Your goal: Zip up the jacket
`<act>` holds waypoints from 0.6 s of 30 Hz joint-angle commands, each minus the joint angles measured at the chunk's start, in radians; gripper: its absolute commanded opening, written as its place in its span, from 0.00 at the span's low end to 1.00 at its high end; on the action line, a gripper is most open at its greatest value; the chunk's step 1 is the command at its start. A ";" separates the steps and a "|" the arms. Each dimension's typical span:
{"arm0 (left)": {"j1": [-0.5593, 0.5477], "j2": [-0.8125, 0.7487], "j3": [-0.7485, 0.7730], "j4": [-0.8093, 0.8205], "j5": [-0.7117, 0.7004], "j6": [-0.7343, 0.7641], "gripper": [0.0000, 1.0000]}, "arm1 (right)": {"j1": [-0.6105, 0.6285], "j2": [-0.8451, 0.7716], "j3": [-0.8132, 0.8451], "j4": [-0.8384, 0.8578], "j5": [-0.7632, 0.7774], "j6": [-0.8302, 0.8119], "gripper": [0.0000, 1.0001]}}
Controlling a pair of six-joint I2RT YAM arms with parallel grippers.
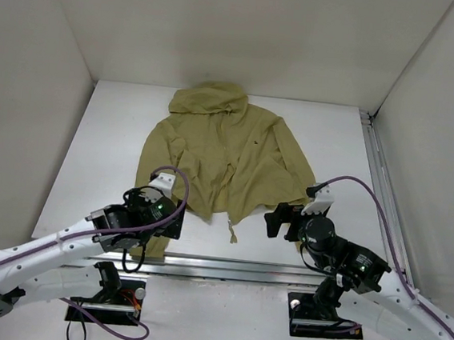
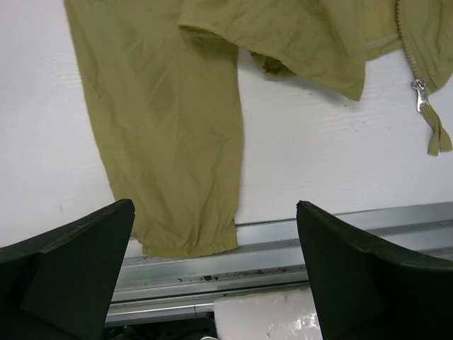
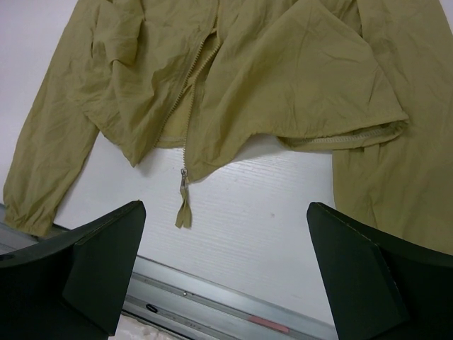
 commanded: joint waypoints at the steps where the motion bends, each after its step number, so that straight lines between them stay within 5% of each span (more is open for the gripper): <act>1: -0.009 0.031 0.050 0.093 0.055 0.068 0.94 | -0.003 0.045 0.016 0.039 -0.001 -0.007 0.98; 18: -0.039 0.555 0.335 0.141 0.098 0.209 0.75 | -0.005 0.009 -0.032 0.028 -0.044 0.014 0.98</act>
